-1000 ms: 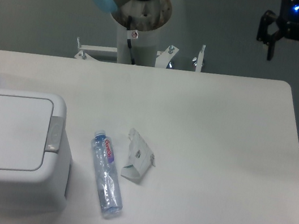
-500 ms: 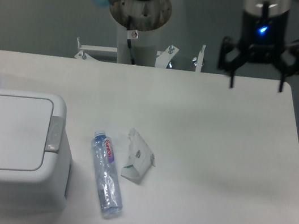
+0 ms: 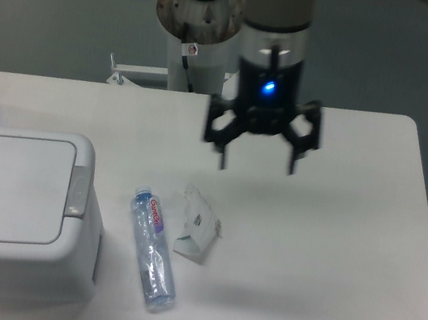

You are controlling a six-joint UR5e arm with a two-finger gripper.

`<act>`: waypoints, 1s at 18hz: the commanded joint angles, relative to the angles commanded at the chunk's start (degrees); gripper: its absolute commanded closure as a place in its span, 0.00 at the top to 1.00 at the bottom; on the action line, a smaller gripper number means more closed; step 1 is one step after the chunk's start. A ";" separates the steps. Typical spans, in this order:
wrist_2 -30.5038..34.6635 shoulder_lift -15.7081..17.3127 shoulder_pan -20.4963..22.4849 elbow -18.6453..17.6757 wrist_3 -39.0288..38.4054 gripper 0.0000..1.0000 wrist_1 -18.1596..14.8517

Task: Open the trash can
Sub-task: 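Move the open gripper toward the trash can lid edge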

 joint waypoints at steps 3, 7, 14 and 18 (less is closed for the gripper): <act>-1.16 -2.02 -2.01 1.23 -0.89 1.00 0.87; -0.99 -4.48 -5.09 1.85 -3.62 1.00 4.91; -0.90 -5.63 -7.56 1.76 -3.44 1.00 5.36; -0.90 -5.72 -8.26 1.23 -3.44 1.00 5.36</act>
